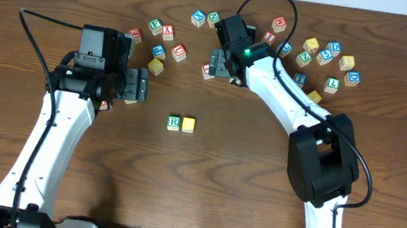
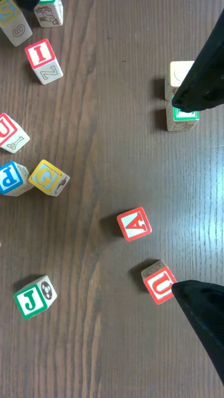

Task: Spell out ROBOT
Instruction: 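Move the right gripper left over the green B block, then lower the right gripper and close it on the green B block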

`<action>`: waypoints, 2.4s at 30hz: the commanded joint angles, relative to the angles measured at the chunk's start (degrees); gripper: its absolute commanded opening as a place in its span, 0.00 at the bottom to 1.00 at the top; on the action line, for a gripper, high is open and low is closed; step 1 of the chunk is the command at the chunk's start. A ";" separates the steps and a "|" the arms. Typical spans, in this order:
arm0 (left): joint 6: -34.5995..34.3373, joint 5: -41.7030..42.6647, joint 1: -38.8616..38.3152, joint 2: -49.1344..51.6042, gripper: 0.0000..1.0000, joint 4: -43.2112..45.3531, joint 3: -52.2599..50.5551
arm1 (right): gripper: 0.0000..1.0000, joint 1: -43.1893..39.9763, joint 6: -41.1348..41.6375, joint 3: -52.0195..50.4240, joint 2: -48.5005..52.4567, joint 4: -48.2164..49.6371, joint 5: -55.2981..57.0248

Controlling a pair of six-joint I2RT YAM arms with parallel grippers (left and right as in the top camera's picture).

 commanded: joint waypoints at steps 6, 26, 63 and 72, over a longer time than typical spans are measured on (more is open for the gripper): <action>0.59 -0.74 0.28 -0.63 0.85 -0.52 1.27 | 0.89 0.22 4.07 1.05 0.24 -0.98 1.16; 0.59 -0.74 0.28 -0.63 0.85 -0.81 1.22 | 0.86 -0.85 4.42 1.05 0.37 -2.49 -1.03; 0.59 -0.79 0.28 -0.63 0.86 -1.66 1.03 | 0.65 0.15 6.19 0.98 5.20 -1.33 0.24; 0.59 -1.81 0.28 -0.63 0.86 -1.62 0.31 | 0.64 0.15 5.31 0.98 5.20 1.79 0.55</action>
